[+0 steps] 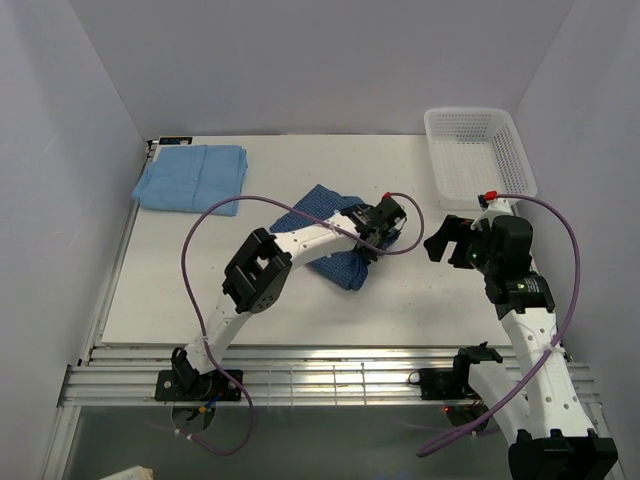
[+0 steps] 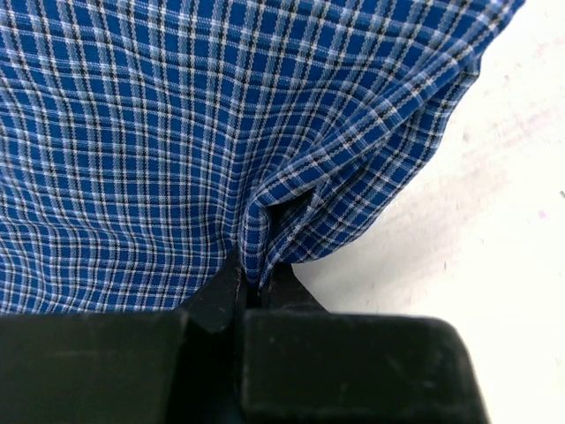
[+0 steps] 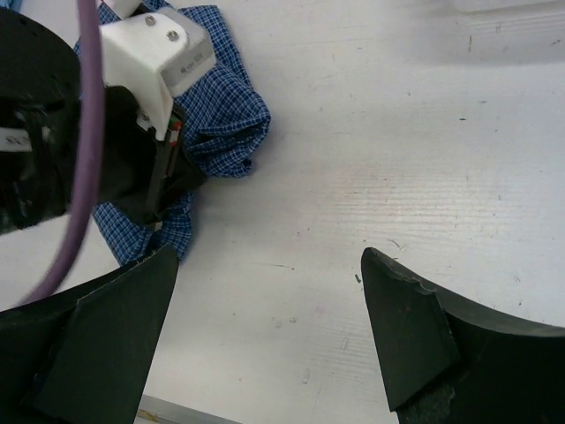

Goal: Fold and stack the long sleeve shirts
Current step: Neatly place the folded shirt to the corner

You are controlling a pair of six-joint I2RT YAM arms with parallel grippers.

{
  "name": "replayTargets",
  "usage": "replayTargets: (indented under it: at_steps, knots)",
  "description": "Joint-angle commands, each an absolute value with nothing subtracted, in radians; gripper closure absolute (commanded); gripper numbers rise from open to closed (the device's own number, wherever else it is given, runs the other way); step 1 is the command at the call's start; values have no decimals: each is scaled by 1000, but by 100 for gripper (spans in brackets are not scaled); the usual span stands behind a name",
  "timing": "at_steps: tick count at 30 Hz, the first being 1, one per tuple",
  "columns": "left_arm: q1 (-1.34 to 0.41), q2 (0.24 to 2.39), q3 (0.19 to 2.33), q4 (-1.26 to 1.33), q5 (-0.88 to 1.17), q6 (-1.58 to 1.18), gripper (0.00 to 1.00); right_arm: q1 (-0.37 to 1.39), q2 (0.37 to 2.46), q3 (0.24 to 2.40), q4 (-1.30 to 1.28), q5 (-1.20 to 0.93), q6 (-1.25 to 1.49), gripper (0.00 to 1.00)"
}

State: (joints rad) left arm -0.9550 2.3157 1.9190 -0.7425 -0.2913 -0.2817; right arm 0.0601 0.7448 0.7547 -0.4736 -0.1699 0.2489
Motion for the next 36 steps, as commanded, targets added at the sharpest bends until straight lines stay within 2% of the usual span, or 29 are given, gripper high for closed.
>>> replayTargets:
  at_steps: [1, 6, 12, 24, 36]
  knots:
    - [-894, 2155, 1957, -808, -111, -235, 100, 69, 729, 755, -445, -164, 230, 10]
    - [-792, 2069, 2034, -813, -2, -222, 100, 78, 729, 746, -443, -152, 226, 10]
    - [-620, 2020, 2128, -812, 279, -233, 100, 83, 727, 742, -439, -140, 225, 10]
    - [-313, 2100, 2261, -744, 746, -337, 100, 83, 804, 785, -443, -117, 232, 10]
    - [-80, 2125, 2272, -678, 936, -371, 100, 83, 870, 830, -454, -110, 232, 10]
